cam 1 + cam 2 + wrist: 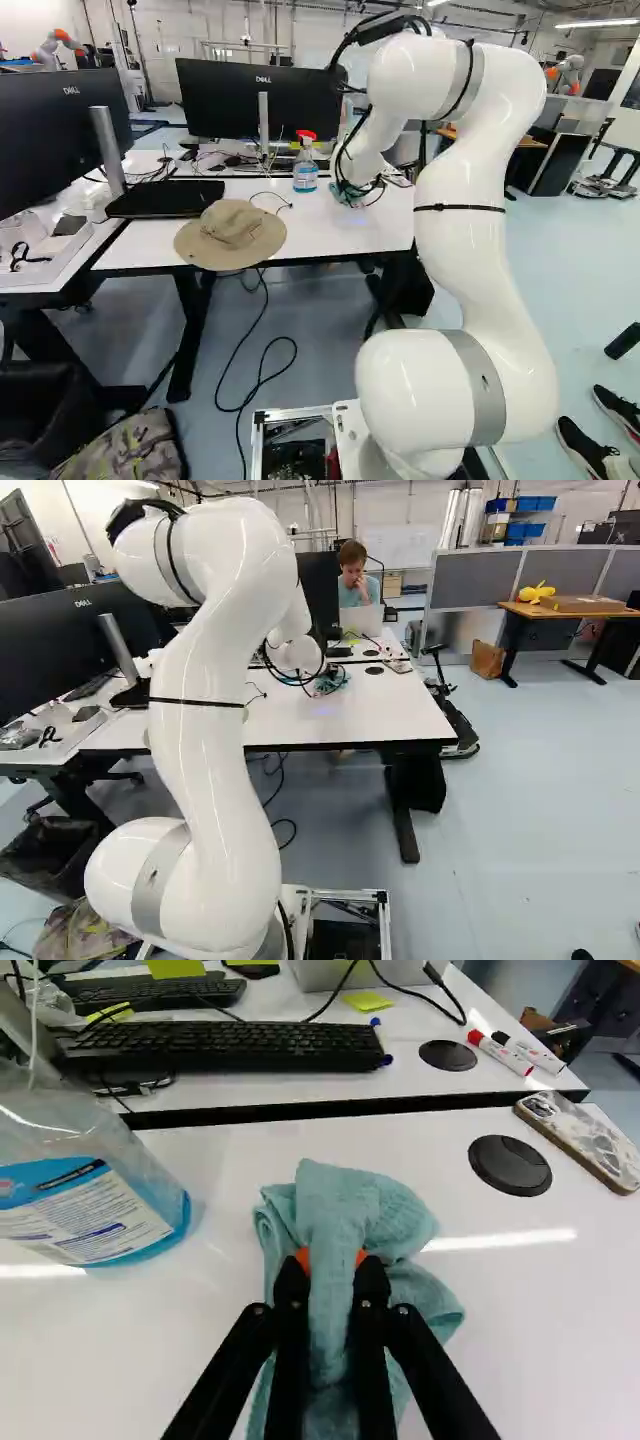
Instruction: Clean the table with the green towel
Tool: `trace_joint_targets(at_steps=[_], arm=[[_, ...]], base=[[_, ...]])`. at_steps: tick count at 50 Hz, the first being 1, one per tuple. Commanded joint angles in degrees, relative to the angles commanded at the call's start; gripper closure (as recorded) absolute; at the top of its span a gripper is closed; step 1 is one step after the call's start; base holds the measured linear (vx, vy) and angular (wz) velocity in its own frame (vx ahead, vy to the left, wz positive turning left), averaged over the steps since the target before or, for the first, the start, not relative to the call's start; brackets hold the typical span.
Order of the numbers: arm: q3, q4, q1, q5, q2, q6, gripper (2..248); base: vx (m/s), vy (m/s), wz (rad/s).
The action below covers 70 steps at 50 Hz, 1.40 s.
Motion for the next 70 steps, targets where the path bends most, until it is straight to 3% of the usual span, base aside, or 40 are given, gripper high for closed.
trace_joint_targets(at_steps=[18, 29, 49, 70], arm=[[4.72, 0.00, 1.56, 0.00, 3.49, 0.00, 201], [8.13, 0.00, 1.34, 0.00, 6.05, 0.00, 201], [11.99, 0.00, -1.16, 0.00, 8.99, 0.00, 201], [9.83, 0.00, -4.43, 0.00, 7.33, 0.00, 201]], base=[[0.000, 0.000, 0.000], [0.000, 0.000, 0.000], [0.000, 0.000, 0.000], [0.000, 0.000, 0.000]])
